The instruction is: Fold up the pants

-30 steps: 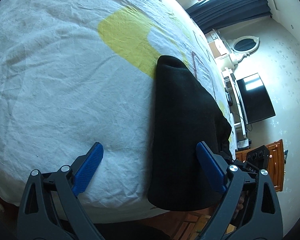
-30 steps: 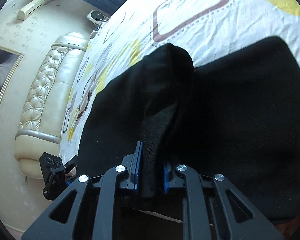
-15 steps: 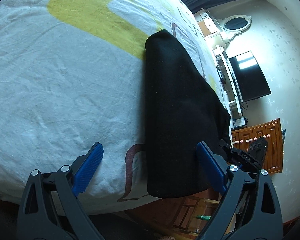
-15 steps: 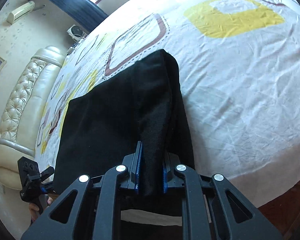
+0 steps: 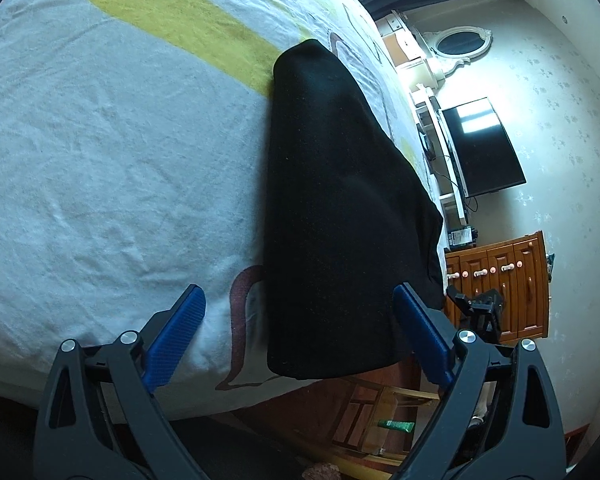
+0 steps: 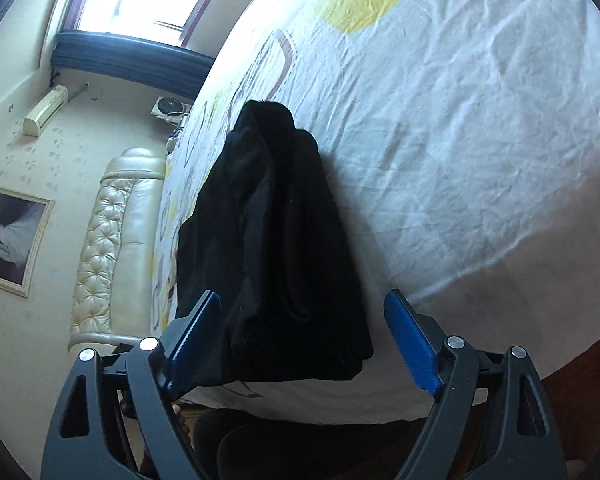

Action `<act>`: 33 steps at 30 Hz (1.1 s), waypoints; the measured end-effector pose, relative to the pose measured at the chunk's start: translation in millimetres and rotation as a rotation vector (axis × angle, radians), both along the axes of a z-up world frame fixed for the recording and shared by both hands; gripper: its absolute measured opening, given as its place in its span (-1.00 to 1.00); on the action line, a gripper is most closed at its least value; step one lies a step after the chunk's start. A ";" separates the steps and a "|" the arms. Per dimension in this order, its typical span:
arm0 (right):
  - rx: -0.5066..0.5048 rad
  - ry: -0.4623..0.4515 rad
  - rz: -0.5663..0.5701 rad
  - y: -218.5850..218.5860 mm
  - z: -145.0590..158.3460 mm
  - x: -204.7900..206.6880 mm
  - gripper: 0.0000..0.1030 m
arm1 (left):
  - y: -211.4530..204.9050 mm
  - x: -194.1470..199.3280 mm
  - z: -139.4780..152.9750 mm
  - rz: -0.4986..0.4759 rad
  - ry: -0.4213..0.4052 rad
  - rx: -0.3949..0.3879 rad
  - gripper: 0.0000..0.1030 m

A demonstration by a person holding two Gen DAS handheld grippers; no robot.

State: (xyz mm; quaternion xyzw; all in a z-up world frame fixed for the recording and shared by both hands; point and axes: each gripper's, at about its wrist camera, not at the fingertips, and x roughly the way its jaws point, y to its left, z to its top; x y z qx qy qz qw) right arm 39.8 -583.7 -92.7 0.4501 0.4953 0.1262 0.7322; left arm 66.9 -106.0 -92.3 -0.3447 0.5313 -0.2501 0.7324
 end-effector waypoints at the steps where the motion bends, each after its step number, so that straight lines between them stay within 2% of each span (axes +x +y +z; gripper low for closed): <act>1: 0.025 0.008 0.000 2.6 -6.5 -2.3 0.61 | -1.7 0.4 -1.6 -0.005 0.012 -0.021 0.82; 3: 0.037 -0.013 -0.003 8.0 -8.5 -5.2 0.64 | -4.9 0.4 -3.9 -0.005 0.032 -0.052 0.82; 5: 0.017 -0.029 0.037 17.5 -4.4 -1.8 0.59 | -5.7 3.2 -4.2 0.017 0.038 -0.072 0.82; 6: -0.028 -0.037 0.059 22.5 -0.6 -0.8 0.43 | -5.4 3.1 -5.2 0.023 0.037 -0.088 0.81; 7: -0.081 -0.038 0.080 27.0 2.4 -0.5 0.16 | -5.6 2.1 -4.6 0.022 0.037 -0.084 0.65; 9: -0.130 -0.042 0.099 30.1 4.1 -0.3 0.03 | -10.5 1.5 -4.8 0.003 0.033 -0.012 0.12; 10: -0.134 -0.048 0.098 30.1 4.6 -0.9 -0.01 | -13.1 0.3 -4.2 -0.005 0.027 0.008 -0.01; 13: -0.130 -0.050 0.089 29.6 1.4 -1.7 -0.03 | -18.1 -1.2 1.9 0.001 -0.005 0.064 -0.14; 16: -0.137 -0.062 0.084 30.2 2.1 -4.6 -0.05 | -20.9 -2.5 7.8 0.019 -0.022 0.082 -0.31; 19: -0.161 -0.083 0.096 37.8 8.7 0.1 -0.15 | -25.4 -8.6 15.6 0.025 -0.069 0.131 -0.35; 23: -0.136 -0.083 0.099 32.5 4.5 2.3 -0.18 | -23.3 -11.4 11.3 0.040 -0.080 0.120 -0.33; 24: -0.118 -0.082 0.100 31.2 1.1 2.3 -0.18 | -21.2 -10.6 10.3 0.036 -0.089 0.111 -0.24; 26: -0.059 -0.070 0.097 22.8 -5.7 1.0 0.01 | -13.5 -9.2 7.7 0.033 -0.092 0.079 -0.02; 28: -0.023 -0.065 0.087 16.4 -5.4 -0.7 0.15 | -2.8 -12.1 7.4 0.051 -0.078 0.047 0.43; 30: -0.049 -0.096 0.055 5.6 3.8 -2.3 0.42 | 10.6 -13.1 12.2 0.068 -0.085 -0.005 0.56; 33: -0.028 -0.125 0.023 -7.3 9.6 5.5 0.51 | 25.5 -0.3 19.7 0.081 -0.117 -0.048 0.75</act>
